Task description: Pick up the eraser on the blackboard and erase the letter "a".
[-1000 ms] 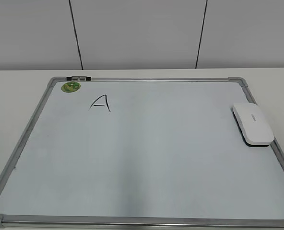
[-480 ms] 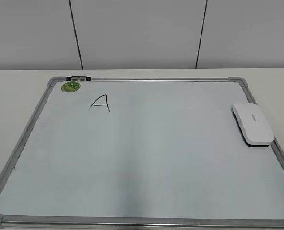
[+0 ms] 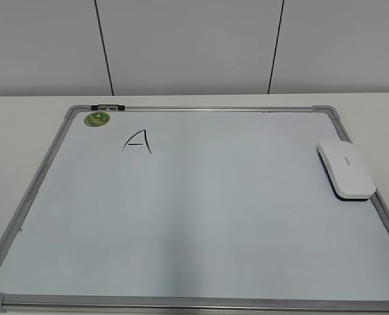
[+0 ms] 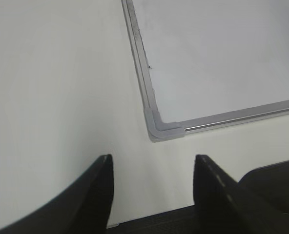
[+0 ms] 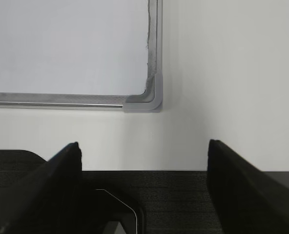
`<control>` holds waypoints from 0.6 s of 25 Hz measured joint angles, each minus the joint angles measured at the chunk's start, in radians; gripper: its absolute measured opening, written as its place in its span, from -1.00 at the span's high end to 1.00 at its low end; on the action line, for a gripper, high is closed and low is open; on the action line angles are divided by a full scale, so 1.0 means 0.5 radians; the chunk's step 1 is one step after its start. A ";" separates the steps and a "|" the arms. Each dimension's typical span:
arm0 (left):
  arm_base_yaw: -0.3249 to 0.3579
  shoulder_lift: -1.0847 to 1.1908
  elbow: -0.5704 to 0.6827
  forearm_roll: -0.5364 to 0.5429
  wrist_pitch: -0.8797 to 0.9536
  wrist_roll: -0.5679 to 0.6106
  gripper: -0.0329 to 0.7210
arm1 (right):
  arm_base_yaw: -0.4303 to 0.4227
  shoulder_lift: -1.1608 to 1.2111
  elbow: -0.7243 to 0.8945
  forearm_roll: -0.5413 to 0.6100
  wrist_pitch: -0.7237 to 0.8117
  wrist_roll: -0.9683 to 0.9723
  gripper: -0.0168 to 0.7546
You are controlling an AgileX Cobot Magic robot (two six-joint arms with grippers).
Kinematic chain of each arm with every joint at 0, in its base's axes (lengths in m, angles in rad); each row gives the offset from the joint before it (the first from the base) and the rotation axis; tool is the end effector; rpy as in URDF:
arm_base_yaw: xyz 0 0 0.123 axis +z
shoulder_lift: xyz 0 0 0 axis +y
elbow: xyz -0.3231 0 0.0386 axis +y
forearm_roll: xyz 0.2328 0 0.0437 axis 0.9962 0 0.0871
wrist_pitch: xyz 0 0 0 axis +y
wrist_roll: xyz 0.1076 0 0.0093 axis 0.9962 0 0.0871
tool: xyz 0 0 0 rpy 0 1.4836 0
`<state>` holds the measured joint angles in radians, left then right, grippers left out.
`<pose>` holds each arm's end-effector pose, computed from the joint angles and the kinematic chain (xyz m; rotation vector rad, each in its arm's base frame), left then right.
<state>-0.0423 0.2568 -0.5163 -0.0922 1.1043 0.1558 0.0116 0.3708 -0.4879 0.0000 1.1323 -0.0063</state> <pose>-0.0110 -0.0084 0.2705 0.2229 2.3135 -0.0596 0.0036 0.0000 0.2601 -0.0224 2.4987 0.0022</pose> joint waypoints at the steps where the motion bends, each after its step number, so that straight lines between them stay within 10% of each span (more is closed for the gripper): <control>1: 0.000 0.000 0.000 -0.004 0.000 0.000 -0.12 | 0.000 0.000 0.000 0.000 0.000 0.000 -0.57; 15: 0.000 0.000 0.000 -0.050 -0.003 0.000 -0.12 | 0.004 0.000 0.000 0.000 -0.004 0.013 -0.57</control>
<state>-0.0423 0.2568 -0.5163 -0.1172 1.1027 0.1558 0.0134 0.3708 -0.4879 0.0000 1.1305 0.0000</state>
